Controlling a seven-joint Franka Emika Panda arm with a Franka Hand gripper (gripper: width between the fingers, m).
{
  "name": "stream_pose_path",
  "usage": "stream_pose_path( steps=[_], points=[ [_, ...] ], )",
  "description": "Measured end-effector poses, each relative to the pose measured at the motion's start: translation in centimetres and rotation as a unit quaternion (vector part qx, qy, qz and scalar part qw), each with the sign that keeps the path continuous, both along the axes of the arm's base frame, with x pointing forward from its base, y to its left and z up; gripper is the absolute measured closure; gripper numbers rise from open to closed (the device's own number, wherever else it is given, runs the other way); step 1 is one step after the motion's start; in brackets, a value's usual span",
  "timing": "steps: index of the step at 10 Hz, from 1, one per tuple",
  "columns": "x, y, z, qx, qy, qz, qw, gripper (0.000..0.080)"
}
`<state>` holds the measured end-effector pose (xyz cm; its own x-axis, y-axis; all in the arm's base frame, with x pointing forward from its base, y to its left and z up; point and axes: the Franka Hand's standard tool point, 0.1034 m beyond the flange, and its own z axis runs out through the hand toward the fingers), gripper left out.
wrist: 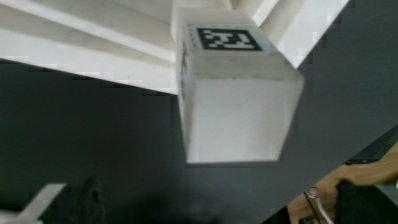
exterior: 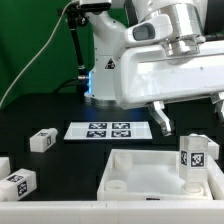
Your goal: Assemble one leg
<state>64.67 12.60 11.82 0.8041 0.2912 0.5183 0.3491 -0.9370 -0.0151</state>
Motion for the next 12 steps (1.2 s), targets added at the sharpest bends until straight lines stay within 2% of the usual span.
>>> stream_pose_path(
  steps=[1,3,5,6,12],
  points=[
    [-0.5,0.4,-0.5,0.005,0.030,0.000,1.000,0.0151],
    [-0.8,1.7,-0.1,0.013,0.107,0.004,0.994,0.0151],
    [-1.5,2.2,0.0,0.018,0.183,-0.021,0.983,0.0151],
    [-1.2,1.9,0.5,0.010,0.204,-0.056,0.977,0.0151],
    [-1.2,1.6,0.4,0.005,0.213,-0.074,0.974,0.0151]
  ],
)
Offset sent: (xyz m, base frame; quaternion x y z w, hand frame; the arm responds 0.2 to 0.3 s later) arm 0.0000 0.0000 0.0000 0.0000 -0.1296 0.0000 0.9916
